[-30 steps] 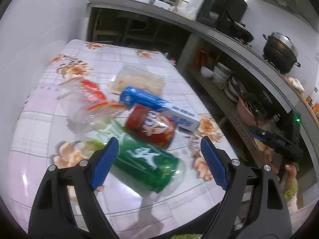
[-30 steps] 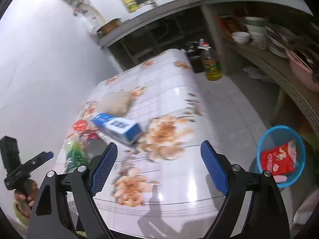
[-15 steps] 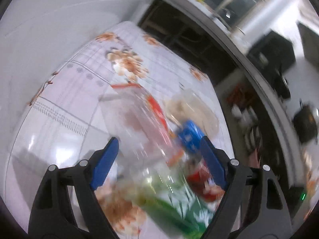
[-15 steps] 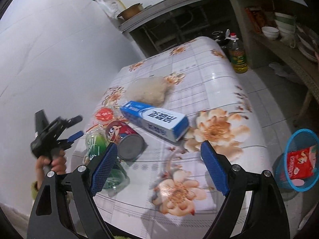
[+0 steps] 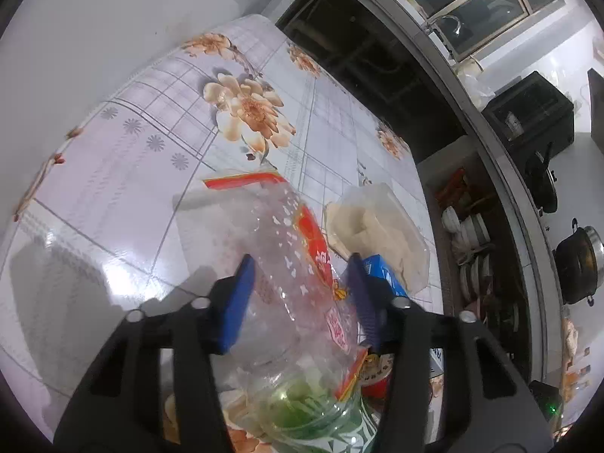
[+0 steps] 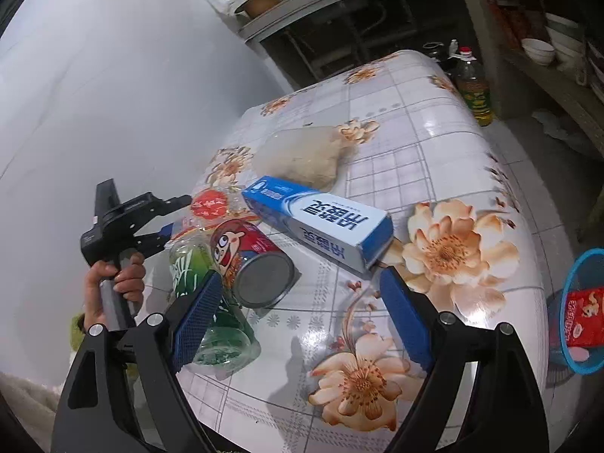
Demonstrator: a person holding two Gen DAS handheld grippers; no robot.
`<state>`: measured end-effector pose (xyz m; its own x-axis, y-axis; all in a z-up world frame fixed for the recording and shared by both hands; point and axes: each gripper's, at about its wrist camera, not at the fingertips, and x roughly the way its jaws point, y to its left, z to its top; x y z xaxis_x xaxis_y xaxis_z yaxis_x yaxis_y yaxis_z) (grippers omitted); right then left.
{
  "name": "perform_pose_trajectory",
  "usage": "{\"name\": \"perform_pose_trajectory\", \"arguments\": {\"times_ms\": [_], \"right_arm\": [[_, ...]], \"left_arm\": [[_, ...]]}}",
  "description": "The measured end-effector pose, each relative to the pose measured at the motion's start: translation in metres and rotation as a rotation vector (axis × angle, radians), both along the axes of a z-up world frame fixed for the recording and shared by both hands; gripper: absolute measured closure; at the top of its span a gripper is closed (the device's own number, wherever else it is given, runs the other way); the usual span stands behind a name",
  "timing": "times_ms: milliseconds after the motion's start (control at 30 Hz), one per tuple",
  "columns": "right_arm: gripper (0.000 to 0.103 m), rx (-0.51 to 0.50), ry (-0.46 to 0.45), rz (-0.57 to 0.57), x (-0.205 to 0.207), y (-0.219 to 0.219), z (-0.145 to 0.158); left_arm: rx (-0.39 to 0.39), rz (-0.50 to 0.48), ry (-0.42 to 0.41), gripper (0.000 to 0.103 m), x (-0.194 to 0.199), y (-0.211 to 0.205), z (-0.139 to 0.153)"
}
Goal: Collect trash
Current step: 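Pinch a clear plastic bag with the left tool while the right tool grasps the clear plastic box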
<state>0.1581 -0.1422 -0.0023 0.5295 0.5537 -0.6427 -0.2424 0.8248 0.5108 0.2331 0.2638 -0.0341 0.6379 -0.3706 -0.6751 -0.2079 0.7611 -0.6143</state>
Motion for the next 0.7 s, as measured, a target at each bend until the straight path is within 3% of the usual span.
{"name": "perform_pose_trajectory", "arguments": {"times_ms": [100, 300, 467, 567, 700], "right_arm": [[0.02, -0.003, -0.005, 0.035, 0.01, 0.004, 0.007], [0.02, -0.105, -0.09, 0.153, 0.036, 0.027, 0.037], [0.012, -0.231, -0.16, 0.286, 0.082, 0.058, 0.056], [0.008, -0.302, -0.168, 0.375, 0.114, 0.082, 0.056], [0.008, -0.472, -0.203, 0.45, 0.145, 0.118, 0.046]], "left_arm": [[-0.019, -0.005, -0.012, 0.078, 0.002, 0.002, -0.002], [-0.045, -0.015, -0.058, 0.093, 0.001, 0.003, 0.003], [-0.067, -0.018, -0.086, 0.098, -0.001, 0.004, 0.008], [-0.09, -0.017, -0.101, 0.1, -0.002, 0.005, 0.01], [-0.116, -0.017, -0.125, 0.102, -0.004, 0.007, 0.014]]}}
